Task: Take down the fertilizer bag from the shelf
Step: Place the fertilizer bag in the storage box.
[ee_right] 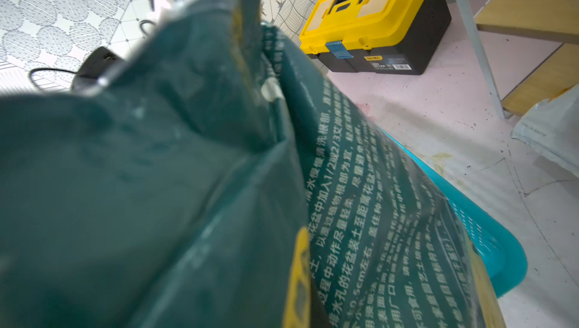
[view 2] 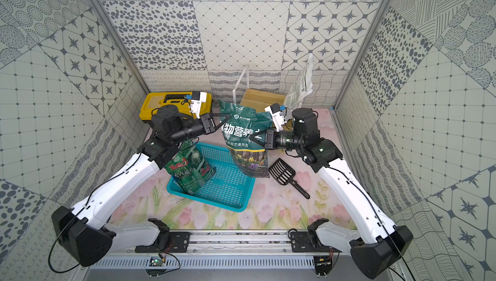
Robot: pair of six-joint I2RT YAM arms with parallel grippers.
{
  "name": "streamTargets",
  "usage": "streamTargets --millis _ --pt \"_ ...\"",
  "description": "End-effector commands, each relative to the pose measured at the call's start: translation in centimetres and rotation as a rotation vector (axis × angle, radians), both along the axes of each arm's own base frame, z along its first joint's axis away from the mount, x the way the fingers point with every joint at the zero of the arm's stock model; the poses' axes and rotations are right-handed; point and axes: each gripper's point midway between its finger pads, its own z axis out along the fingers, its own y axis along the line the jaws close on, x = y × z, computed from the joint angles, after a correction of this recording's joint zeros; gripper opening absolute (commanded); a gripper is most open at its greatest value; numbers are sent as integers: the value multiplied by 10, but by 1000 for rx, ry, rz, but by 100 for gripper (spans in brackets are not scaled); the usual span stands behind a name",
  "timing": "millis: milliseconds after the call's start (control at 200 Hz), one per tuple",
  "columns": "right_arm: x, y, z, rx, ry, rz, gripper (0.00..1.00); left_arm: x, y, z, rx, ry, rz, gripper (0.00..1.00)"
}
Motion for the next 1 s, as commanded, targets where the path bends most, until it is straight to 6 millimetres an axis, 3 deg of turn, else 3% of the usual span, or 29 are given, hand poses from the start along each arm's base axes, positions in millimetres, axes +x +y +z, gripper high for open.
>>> streamTargets --millis 0,215,580,880,996 --pt "13 20 43 71 -187 -17 0 -32 5 -13 123 -112 14 0" --pt "-8 70 26 -10 -228 6 0 -13 26 -51 261 -120 162 0" --pt "-24 134 -19 -67 -235 -53 0 30 42 -73 335 -120 247 0" --pt "-21 177 -55 -61 -228 -41 0 50 61 -79 365 -139 316 0" --pt "-30 195 -69 -66 -219 12 7 57 70 -87 366 -123 328 0"
